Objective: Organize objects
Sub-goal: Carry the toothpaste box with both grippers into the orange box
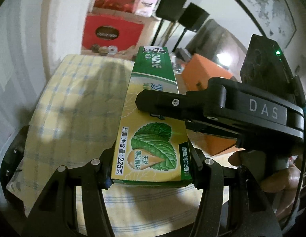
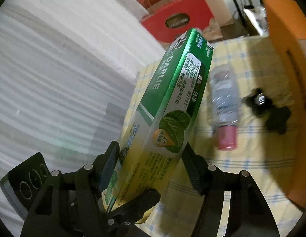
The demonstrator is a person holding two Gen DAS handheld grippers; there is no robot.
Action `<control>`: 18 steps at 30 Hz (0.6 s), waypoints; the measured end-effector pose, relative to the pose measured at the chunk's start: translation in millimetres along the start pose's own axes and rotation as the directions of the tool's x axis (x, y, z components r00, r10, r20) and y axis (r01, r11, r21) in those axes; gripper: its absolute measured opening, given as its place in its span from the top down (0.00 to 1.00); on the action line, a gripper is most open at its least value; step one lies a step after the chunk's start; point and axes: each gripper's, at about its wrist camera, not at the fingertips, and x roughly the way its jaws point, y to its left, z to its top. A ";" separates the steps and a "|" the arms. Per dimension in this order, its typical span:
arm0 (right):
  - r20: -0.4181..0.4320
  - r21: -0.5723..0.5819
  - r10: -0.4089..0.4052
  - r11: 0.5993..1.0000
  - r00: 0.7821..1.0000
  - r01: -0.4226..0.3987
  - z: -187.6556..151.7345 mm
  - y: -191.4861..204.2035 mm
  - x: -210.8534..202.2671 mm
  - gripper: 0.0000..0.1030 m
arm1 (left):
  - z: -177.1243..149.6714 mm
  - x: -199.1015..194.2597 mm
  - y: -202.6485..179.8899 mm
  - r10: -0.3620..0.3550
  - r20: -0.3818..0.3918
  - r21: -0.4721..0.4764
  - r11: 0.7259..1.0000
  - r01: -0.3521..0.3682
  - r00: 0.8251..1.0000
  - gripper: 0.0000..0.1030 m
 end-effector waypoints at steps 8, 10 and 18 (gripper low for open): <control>0.103 0.030 -0.009 1.000 0.995 0.006 9.5 -19.8 -63.8 0.36 | 21.9 5.5 -61.1 -0.037 0.012 0.096 0.995 0.036 0.999 0.48; 0.123 0.042 -0.013 0.999 0.992 0.008 11.6 -27.5 -75.7 0.36 | 26.3 9.6 -74.2 -0.046 0.009 0.116 0.992 0.045 0.999 0.48; 0.191 0.112 -0.058 0.993 0.980 0.037 22.1 -65.3 -119.6 0.36 | 41.9 41.5 -123.3 -0.096 -0.049 0.202 0.974 0.104 0.994 0.48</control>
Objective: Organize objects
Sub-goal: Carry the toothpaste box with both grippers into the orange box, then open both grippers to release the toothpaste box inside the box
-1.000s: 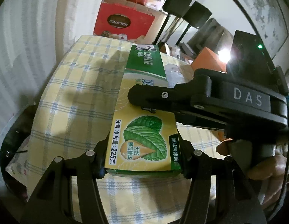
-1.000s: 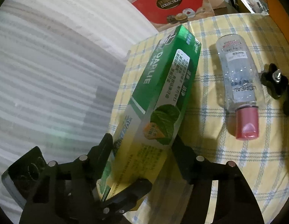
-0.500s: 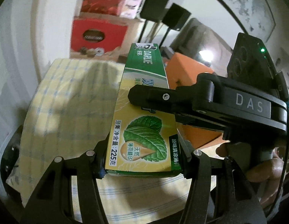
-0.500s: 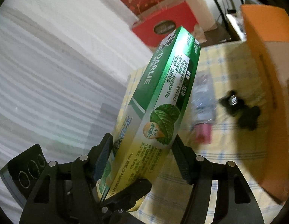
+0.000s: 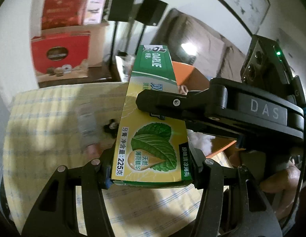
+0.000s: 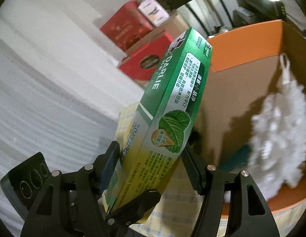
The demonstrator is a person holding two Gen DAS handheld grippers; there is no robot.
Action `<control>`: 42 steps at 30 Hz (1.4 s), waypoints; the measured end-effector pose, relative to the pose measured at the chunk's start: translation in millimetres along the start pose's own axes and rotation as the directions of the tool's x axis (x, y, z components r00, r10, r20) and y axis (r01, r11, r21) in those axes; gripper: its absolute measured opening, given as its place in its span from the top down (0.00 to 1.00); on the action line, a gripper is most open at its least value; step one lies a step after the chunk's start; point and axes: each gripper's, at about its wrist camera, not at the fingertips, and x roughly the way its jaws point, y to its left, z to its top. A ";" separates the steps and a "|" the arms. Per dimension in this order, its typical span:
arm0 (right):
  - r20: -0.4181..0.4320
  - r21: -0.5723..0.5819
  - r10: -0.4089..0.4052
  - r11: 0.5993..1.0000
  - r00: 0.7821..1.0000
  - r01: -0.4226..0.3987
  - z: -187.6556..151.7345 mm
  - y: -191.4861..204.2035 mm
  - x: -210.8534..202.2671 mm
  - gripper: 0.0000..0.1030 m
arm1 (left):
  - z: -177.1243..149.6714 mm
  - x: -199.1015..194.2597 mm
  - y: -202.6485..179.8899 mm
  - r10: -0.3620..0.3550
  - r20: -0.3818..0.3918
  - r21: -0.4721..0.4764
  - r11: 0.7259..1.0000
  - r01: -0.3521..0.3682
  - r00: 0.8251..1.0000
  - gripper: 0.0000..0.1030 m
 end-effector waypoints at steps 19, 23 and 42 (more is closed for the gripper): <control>0.038 0.202 -0.035 0.979 0.999 0.026 43.5 -95.7 -39.4 0.36 | 38.6 87.5 -58.4 -0.002 -0.107 0.130 0.991 0.016 0.994 0.48; 0.027 0.214 -0.055 0.976 0.998 0.047 49.3 -105.7 -35.9 0.34 | 43.1 103.9 -60.7 0.046 -0.114 0.166 0.986 -0.026 0.992 0.48; 0.069 0.216 -0.116 0.971 0.991 0.098 46.8 -114.0 -52.5 0.34 | 47.1 116.5 -62.3 0.055 -0.126 0.185 0.982 -0.031 0.991 0.32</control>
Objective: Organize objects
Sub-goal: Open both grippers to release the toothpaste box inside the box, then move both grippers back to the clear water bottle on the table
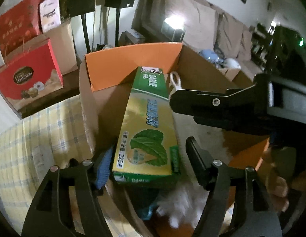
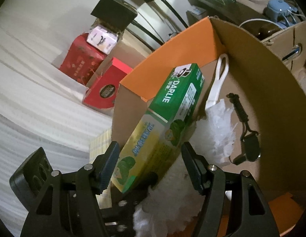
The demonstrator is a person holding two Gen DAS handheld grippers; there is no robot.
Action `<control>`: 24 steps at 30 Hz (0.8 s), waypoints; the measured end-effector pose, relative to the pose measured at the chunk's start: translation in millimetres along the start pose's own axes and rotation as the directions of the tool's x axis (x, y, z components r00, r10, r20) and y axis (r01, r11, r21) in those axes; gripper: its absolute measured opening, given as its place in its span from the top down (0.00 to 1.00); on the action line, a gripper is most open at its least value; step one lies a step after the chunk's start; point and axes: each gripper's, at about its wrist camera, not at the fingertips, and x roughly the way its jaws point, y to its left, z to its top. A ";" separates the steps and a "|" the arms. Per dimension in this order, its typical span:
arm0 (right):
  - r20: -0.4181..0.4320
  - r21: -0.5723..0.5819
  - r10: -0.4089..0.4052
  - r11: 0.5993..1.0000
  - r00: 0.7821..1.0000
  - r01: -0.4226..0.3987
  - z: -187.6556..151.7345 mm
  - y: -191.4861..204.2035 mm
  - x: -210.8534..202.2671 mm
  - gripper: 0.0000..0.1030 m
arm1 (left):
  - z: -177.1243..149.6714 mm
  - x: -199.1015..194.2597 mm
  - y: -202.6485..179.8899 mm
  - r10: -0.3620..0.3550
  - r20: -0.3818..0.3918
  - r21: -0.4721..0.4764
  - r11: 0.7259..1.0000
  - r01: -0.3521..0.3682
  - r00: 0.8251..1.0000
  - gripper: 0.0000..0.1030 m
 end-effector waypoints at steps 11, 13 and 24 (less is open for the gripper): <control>0.022 -0.057 -0.002 0.998 1.000 0.003 -8.8 15.2 -13.5 0.31 | -16.7 -60.5 35.2 0.018 0.076 -0.103 0.995 -0.010 0.997 0.19; 0.016 -0.083 -0.004 0.997 1.000 0.005 -13.1 20.9 -14.3 0.33 | -21.4 -70.1 44.7 0.025 0.084 -0.129 0.992 -0.014 0.996 0.18; -0.049 -0.303 -0.103 0.949 0.994 0.083 -41.8 58.0 7.3 0.56 | -57.4 -100.2 94.2 0.075 0.063 -0.247 0.967 -0.057 0.995 0.18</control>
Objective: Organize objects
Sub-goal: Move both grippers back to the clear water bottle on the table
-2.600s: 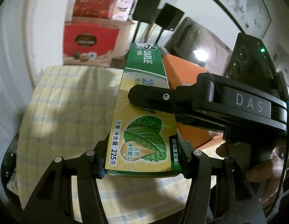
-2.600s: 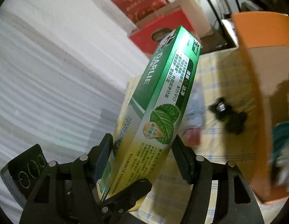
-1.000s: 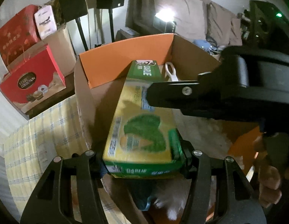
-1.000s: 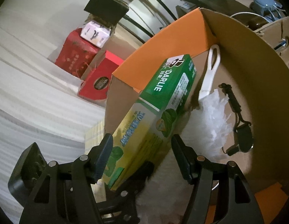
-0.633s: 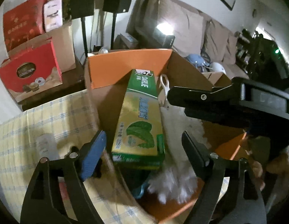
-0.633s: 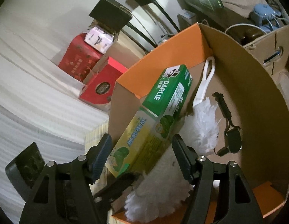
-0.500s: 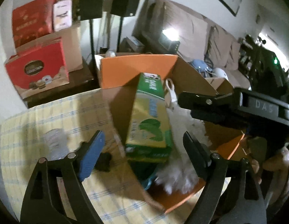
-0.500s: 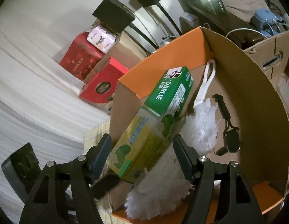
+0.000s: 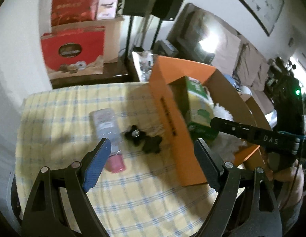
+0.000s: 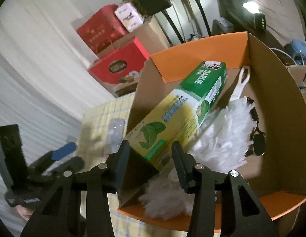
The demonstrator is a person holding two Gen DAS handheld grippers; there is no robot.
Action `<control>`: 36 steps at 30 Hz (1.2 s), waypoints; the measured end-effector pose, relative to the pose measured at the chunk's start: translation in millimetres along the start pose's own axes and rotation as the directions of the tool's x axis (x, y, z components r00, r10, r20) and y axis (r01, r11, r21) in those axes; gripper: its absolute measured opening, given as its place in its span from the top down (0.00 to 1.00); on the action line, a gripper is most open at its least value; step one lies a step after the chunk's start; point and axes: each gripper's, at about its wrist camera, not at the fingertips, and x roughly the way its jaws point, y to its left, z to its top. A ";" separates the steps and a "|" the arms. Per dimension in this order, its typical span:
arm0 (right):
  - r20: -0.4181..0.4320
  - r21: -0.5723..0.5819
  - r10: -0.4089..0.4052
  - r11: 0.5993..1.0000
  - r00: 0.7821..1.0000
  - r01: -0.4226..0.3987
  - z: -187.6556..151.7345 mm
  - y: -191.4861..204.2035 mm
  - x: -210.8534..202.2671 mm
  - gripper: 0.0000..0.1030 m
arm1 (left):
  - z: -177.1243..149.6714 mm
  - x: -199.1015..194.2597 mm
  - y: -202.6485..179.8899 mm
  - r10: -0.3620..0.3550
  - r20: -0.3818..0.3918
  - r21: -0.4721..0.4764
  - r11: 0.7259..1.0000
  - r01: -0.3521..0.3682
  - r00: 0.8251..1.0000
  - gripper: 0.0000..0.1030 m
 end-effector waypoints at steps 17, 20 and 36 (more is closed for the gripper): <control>0.079 -0.099 -0.116 0.987 0.990 0.124 -7.3 31.8 -16.2 0.55 | -28.1 -4.2 47.6 0.103 -0.020 -0.045 0.994 -0.104 0.994 0.18; 0.101 -0.121 -0.081 0.988 0.992 0.093 -11.6 46.2 -23.5 0.50 | -34.4 2.7 52.0 0.111 -0.029 -0.047 0.993 -0.112 0.993 0.18; 0.017 -0.196 -0.016 0.980 1.000 0.019 -9.4 105.8 36.4 0.31 | -53.1 36.6 68.3 0.140 -0.054 -0.072 0.987 -0.144 0.989 0.18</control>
